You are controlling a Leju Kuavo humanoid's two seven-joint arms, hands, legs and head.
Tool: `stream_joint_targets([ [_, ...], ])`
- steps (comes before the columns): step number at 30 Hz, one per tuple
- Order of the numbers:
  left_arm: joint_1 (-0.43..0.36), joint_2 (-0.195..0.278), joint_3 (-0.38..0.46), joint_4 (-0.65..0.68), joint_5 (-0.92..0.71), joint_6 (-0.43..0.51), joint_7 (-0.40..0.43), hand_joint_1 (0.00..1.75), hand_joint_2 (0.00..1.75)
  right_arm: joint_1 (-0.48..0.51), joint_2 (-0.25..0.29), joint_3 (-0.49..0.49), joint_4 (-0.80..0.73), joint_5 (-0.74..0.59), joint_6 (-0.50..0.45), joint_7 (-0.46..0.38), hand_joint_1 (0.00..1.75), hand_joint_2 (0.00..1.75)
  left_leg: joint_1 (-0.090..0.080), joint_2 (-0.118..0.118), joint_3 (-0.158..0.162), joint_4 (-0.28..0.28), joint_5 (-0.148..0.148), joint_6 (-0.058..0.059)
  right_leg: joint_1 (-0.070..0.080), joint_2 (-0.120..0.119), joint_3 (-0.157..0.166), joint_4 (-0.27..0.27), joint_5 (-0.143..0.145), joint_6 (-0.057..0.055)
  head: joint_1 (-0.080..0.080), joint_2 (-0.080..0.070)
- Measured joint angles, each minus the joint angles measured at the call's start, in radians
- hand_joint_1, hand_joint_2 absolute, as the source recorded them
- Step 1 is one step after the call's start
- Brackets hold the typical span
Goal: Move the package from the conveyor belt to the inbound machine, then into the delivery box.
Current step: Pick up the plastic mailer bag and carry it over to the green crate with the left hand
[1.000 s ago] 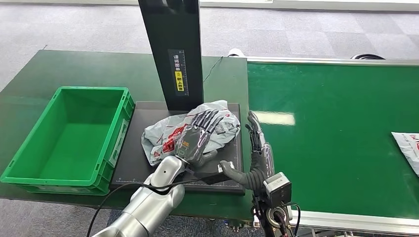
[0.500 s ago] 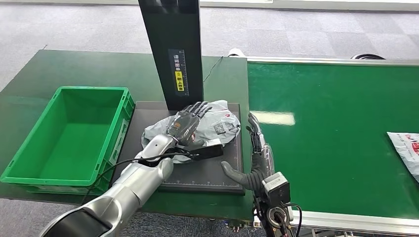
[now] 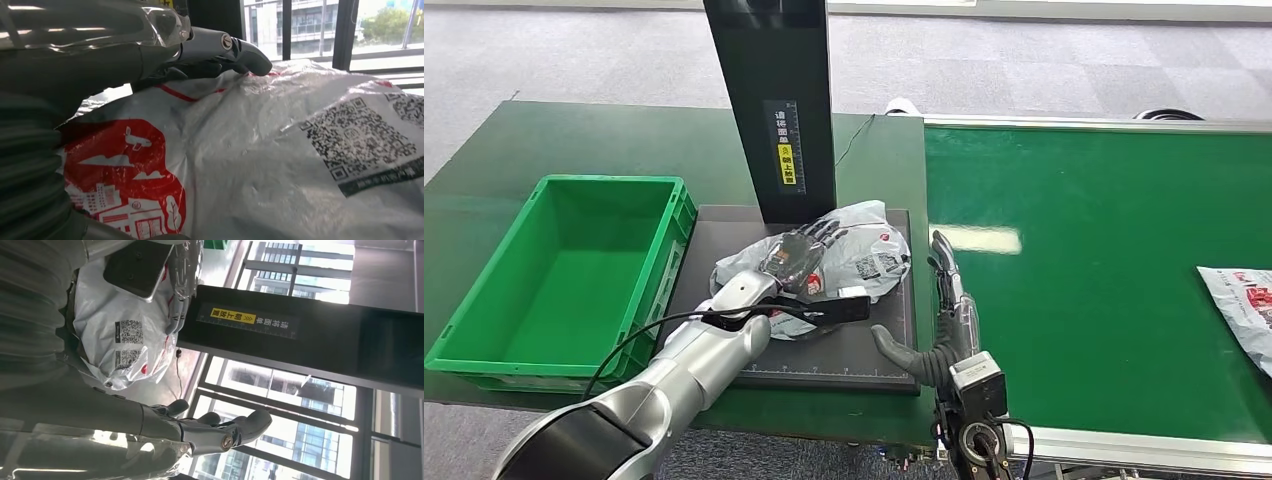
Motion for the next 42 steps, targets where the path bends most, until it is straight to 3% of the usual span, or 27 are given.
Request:
stream_joint_targets([
  [14,0.000,-0.009,-0.045,0.036,-0.023,-0.005,-0.013,0.00,1.75,0.015,0.000,0.000,0.000,-0.007,-0.008,0.000,0.00,1.75,0.000,0.000,0.000,0.000,0.000,0.000,0.000,0.000,0.001,0.000,0.000,0.000,0.000,0.000],
  [15,0.000,-0.009,-0.046,0.037,-0.023,-0.005,-0.013,0.34,1.75,0.015,0.000,0.000,0.000,-0.007,-0.008,0.000,0.00,1.75,0.000,0.000,0.000,0.000,0.000,0.000,0.000,0.000,0.001,0.000,0.000,0.000,0.000,0.000],
  [18,0.000,-0.010,-0.050,0.039,-0.023,-0.006,-0.019,1.63,1.75,0.016,0.000,0.000,0.000,-0.009,-0.008,0.000,0.00,1.75,0.000,0.000,0.001,0.000,0.000,0.000,0.000,0.000,0.001,0.000,0.000,0.000,0.000,0.000],
  [19,0.001,-0.010,-0.052,0.040,-0.023,-0.004,-0.027,1.72,1.75,0.017,0.000,0.000,0.000,-0.011,-0.008,0.000,0.00,1.75,0.000,0.000,0.001,0.000,0.000,0.000,0.000,0.000,0.001,0.000,0.000,0.000,0.000,0.000],
  [25,0.010,-0.017,-0.062,0.044,-0.006,0.015,-0.088,1.75,1.75,0.027,0.000,0.001,0.000,-0.027,-0.015,0.000,0.00,1.75,0.000,0.000,0.001,0.000,0.000,0.000,0.000,0.000,0.001,0.000,0.000,0.000,0.000,0.000],
  [34,0.039,-0.032,-0.066,0.048,0.015,0.026,-0.112,1.75,1.75,0.031,-0.002,0.003,0.009,-0.064,0.002,0.000,0.00,1.75,0.000,0.000,0.001,0.000,0.000,0.000,0.000,0.000,0.001,0.000,0.000,0.000,0.000,0.000],
  [42,0.067,-0.036,-0.048,0.037,0.134,0.208,-0.212,1.75,1.75,0.030,-0.004,0.009,0.026,-0.068,0.006,0.000,0.00,1.75,0.000,0.000,0.000,0.000,0.000,0.000,0.000,0.000,0.001,0.000,0.000,0.000,0.000,0.000],
])
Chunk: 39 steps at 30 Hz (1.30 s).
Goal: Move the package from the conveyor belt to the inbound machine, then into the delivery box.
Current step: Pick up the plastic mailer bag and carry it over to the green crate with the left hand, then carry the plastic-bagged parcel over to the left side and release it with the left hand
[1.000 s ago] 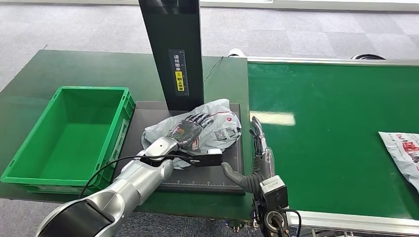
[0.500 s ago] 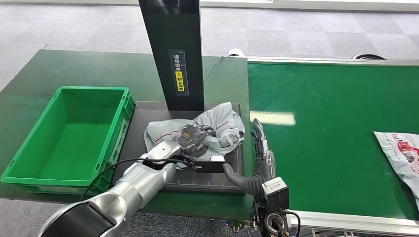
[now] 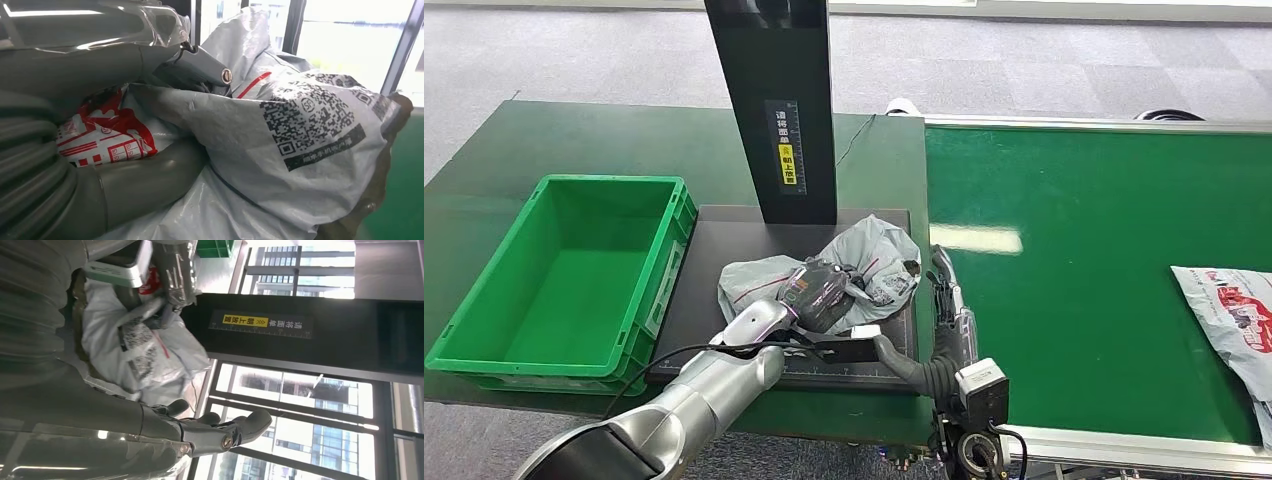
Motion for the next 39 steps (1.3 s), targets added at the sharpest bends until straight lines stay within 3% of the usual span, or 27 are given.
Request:
stream_joint_targets([
  [13,0.012,0.026,0.060,-0.119,0.172,0.169,-0.150,1.75,1.75,0.000,-0.004,0.008,0.013,-0.012,0.002,0.000,0.00,1.75,0.000,0.000,0.000,0.000,0.000,0.000,0.000,0.000,0.000,0.000,0.000,0.000,0.000,0.000],
  [23,0.037,0.056,0.069,-0.208,0.181,0.173,-0.152,1.75,1.75,0.000,-0.005,0.008,0.018,-0.016,0.007,0.000,0.00,1.75,0.000,0.000,0.000,0.000,0.000,0.000,0.000,0.000,0.000,0.000,0.000,0.000,0.000,0.000],
  [39,0.042,0.065,0.069,-0.226,0.181,0.173,-0.152,1.75,1.75,0.000,-0.005,0.008,0.023,-0.016,0.007,0.000,0.00,1.75,0.000,0.000,0.000,0.000,0.000,0.000,0.000,0.000,0.000,0.000,0.000,0.000,0.000,0.000],
])
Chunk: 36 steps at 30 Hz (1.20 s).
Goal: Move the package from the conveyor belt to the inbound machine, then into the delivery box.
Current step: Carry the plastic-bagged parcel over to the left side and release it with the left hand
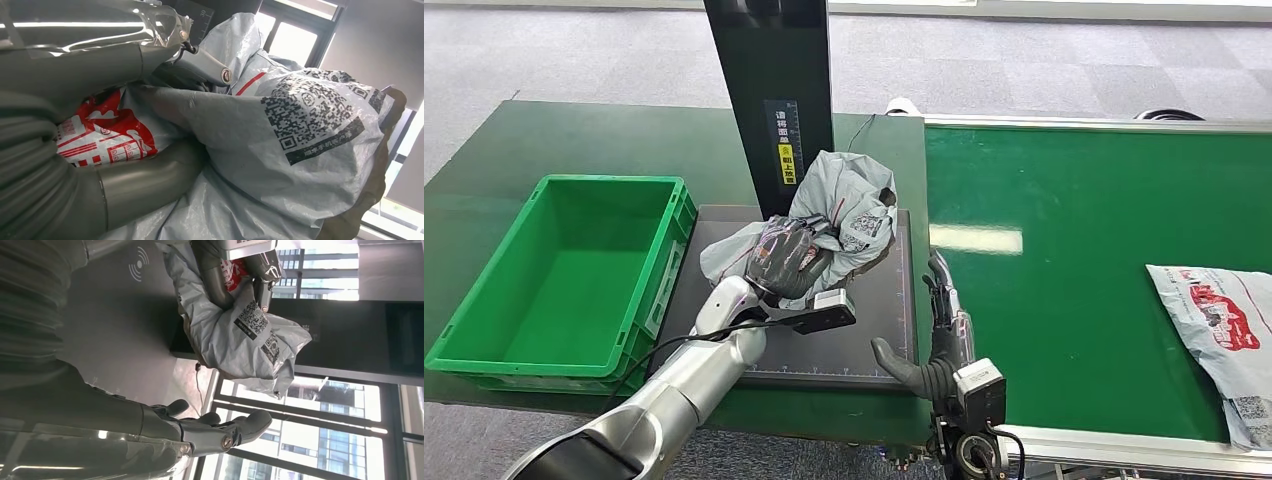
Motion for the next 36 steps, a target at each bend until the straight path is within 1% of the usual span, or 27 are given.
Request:
stream_joint_targets([
  [36,0.002,0.002,0.000,-0.005,0.000,0.000,0.000,1.75,1.75,0.000,0.000,0.000,0.003,0.000,0.000,0.000,0.00,1.75,0.000,0.000,0.000,0.000,0.000,0.000,0.000,0.000,0.000,0.000,0.000,0.000,0.000,0.000],
])
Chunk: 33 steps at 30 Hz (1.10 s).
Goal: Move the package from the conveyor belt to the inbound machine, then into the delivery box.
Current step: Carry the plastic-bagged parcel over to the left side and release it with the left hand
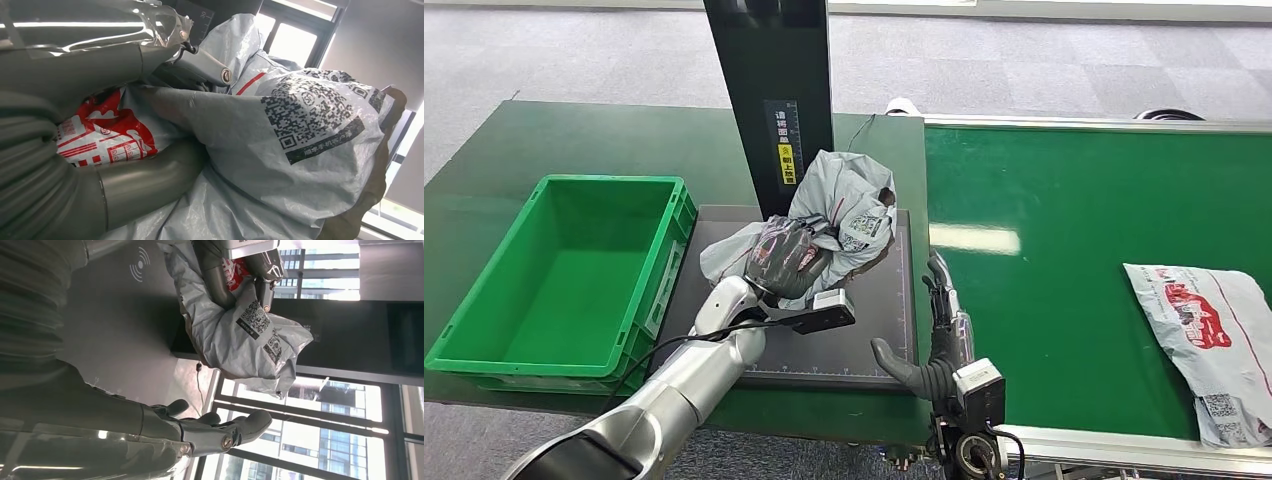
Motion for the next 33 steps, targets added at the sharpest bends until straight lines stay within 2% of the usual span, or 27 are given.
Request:
stream_joint_targets([
  [15,0.012,0.000,0.004,-0.009,-0.012,0.011,0.011,1.75,1.75,0.000,0.000,0.000,0.000,-0.001,0.005,0.000,0.00,1.75,0.000,0.000,0.000,0.000,0.000,0.000,0.000,0.000,0.002,0.000,0.000,0.000,0.000,0.000],
  [16,0.034,0.006,0.019,-0.038,-0.021,0.028,0.027,1.75,1.75,0.001,0.000,-0.001,0.000,-0.002,0.014,0.000,0.00,1.75,0.000,0.001,0.000,0.000,0.000,0.000,0.000,0.001,0.004,0.001,0.000,0.000,0.001,0.000],
  [18,0.123,0.036,0.090,-0.189,-0.008,0.045,0.065,1.75,1.75,0.005,0.000,-0.010,0.001,-0.004,0.043,0.000,0.00,1.75,0.000,0.008,0.000,-0.001,-0.001,-0.001,0.000,0.008,0.005,0.001,0.000,0.000,0.002,0.000],
  [20,0.211,0.082,0.221,-0.394,0.051,0.002,0.081,1.75,1.75,0.015,0.000,-0.026,0.001,-0.002,0.067,0.000,0.00,1.75,0.000,0.015,0.001,-0.001,-0.001,-0.001,0.001,0.016,0.001,0.002,0.001,-0.002,0.001,0.000],
  [22,0.257,0.114,0.349,-0.536,0.072,-0.044,0.081,1.75,1.75,0.023,0.000,-0.042,0.001,0.000,0.076,0.000,0.00,1.75,0.001,0.016,0.000,-0.001,-0.001,-0.002,0.001,0.016,-0.002,0.002,0.001,-0.003,-0.002,0.000],
  [24,0.287,0.126,0.415,-0.624,0.049,-0.057,0.079,1.75,1.75,0.023,0.001,-0.050,0.001,0.005,0.082,0.000,0.00,1.75,0.002,0.011,-0.001,-0.001,0.000,-0.002,0.002,0.010,-0.001,0.002,0.000,-0.004,-0.003,0.000],
  [28,0.321,0.131,0.471,-0.720,0.015,-0.060,0.085,1.75,1.75,0.019,0.007,-0.056,0.001,0.012,0.088,0.000,0.00,1.75,0.002,0.008,-0.002,-0.001,0.000,-0.003,0.002,0.007,0.000,0.002,0.000,-0.004,-0.003,0.000],
  [33,0.325,0.137,0.488,-0.748,-0.007,-0.054,0.103,1.75,1.75,0.017,0.014,-0.063,0.001,0.014,0.093,0.000,0.00,1.75,0.002,0.006,-0.001,-0.001,0.001,-0.003,0.002,0.007,0.000,0.002,0.001,-0.004,-0.003,0.000],
])
